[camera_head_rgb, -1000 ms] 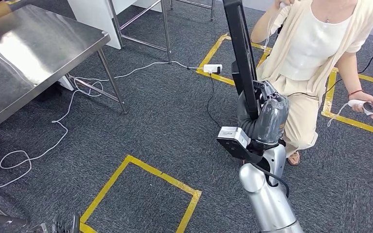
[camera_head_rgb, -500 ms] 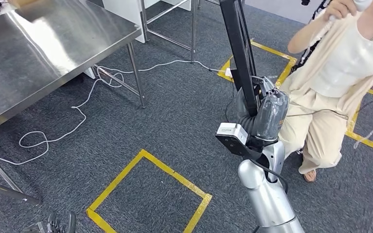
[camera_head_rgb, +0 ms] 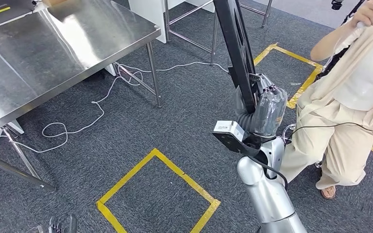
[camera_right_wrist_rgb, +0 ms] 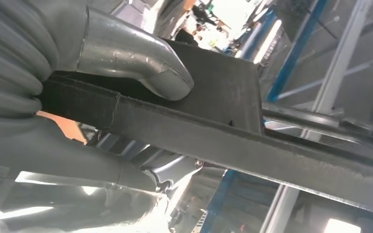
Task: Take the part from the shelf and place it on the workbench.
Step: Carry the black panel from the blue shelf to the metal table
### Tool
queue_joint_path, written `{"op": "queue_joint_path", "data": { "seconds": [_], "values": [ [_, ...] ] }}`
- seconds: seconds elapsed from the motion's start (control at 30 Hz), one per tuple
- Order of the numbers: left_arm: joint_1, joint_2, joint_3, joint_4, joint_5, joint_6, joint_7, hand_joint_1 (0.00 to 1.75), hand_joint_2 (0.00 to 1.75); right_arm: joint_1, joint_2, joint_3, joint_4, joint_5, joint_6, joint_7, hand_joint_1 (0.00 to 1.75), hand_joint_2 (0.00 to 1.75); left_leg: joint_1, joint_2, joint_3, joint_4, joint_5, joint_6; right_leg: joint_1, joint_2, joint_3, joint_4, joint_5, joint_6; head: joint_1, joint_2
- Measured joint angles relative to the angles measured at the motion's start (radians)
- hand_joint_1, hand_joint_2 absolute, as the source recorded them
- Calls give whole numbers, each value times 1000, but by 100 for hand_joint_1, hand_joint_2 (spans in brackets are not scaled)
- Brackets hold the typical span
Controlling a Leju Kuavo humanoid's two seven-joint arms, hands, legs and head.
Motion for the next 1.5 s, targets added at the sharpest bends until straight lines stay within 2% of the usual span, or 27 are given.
{"op": "queue_joint_path", "data": {
  "seconds": [0.03,0.07,0.1,0.13,0.2,0.23,0.27,0.3,0.37,0.4,0.43,0.5,0.57,0.6,0.63,0.7,0.77,0.8,0.87,1.0,1.13,1.37,1.5],
  "values": [
    [-1,0,0,0,0,0,0,0,175,1,0,0,2,2,0,-2,175,175,2,11,-33,63,-25,-4,1,-8,1,0,-2,-2,-1,0],
    [0,0,0,0,0,0,0,0,175,1,0,0,5,5,0,-4,175,175,4,16,-57,107,-37,-7,2,-17,1,0,-3,-3,-1,0],
    [0,0,0,1,-1,0,0,0,175,2,0,-1,8,8,0,-6,175,175,6,19,-64,116,-30,-9,2,-25,2,1,-4,-4,-1,0],
    [1,1,1,1,-1,0,0,0,175,2,0,-1,11,10,0,-9,175,175,8,23,-51,85,-5,-9,2,-33,3,1,-5,-4,-1,0],
    [-1,2,1,1,-2,0,0,0,175,2,1,-2,13,15,0,-11,175,175,7,50,17,-50,56,-5,4,-48,9,1,-9,-1,-1,0],
    [-3,2,1,0,-3,0,0,0,175,0,2,-2,14,17,0,-11,175,175,4,61,46,-106,75,0,7,-55,11,1,-12,3,-1,0],
    [-5,3,1,0,-3,0,0,0,175,-2,2,-2,14,20,0,-11,175,175,0,70,63,-139,82,5,11,-61,12,1,-14,7,0,0],
    [-6,2,1,1,-3,0,0,0,175,-3,3,-2,15,23,0,-10,175,175,-4,69,66,-148,79,10,13,-67,13,-1,-16,11,1,0],
    [-7,2,1,0,-3,1,0,0,175,-6,6,-2,18,29,0,-5,175,175,-6,50,68,-154,83,24,16,-79,15,-3,-20,23,3,0],
    [-7,2,2,0,-3,1,0,0,175,-8,8,-2,18,31,0,-2,175,175,-5,43,72,-159,86,31,16,-73,13,5,-26,27,3,0],
    [-7,2,2,0,-3,1,0,0,175,-10,9,-2,18,31,0,0,175,175,-3,38,76,-165,90,39,16,-60,4,29,-39,28,4,0],
    [-9,1,2,0,-2,1,0,0,175,-12,9,-2,19,22,0,0,175,175,-1,27,80,-169,92,48,12,-24,-49,139,-89,20,7,0],
    [-9,1,3,0,-2,0,0,0,175,-9,8,-2,22,12,0,-1,175,175,-2,14,80,-168,92,51,11,-8,-118,265,-130,17,10,0],
    [-8,0,3,1,-2,0,0,0,175,-6,8,-2,23,9,0,-1,175,175,-2,7,80,-168,91,51,11,-6,-134,288,-131,21,10,0],
    [-8,0,3,1,-2,0,0,0,175,-4,7,-1,24,7,0,-1,175,175,-3,1,81,-168,91,50,11,-5,-129,268,-115,28,11,0],
    [-7,0,3,1,-2,0,0,0,175,-3,7,-1,24,6,0,-2,175,175,-3,-9,82,-166,89,47,11,-3,-71,132,-53,40,11,0],
    [-7,0,4,1,-2,0,0,0,175,-3,8,0,24,7,0,-2,175,175,-7,-15,81,-162,85,40,12,0,-18,18,-8,37,10,0],
    [-6,0,4,1,-2,0,0,0,175,-3,8,0,24,7,0,-2,175,175,-9,-16,80,-159,82,37,11,0,-8,-3,0,33,9,0],
    [-4,0,5,1,-2,0,0,0,175,-3,9,1,24,6,0,-2,175,175,-9,-16,79,-157,80,39,11,1,-6,-4,3,28,9,0],
    [-4,0,5,1,-3,-1,0,0,175,-3,9,1,24,4,0,-3,175,175,-4,-13,83,-162,80,41,16,4,-5,-4,4,25,9,0],
    [-3,0,5,1,-8,-2,0,0,175,-3,7,1,24,-6,0,-3,175,175,-3,-13,86,-167,82,38,17,4,-6,-4,3,20,9,0],
    [-3,-1,4,1,-13,-6,0,0,175,-2,4,1,18,-13,0,-1,175,175,-1,-12,86,-168,82,24,20,4,-6,-4,3,19,9,0],
    [-4,-2,4,2,-16,-6,0,0,175,9,-1,1,7,-15,0,0,175,175,-3,-12,86,-168,81,22,19,4,-6,-4,3,19,9,0]
  ]
}}
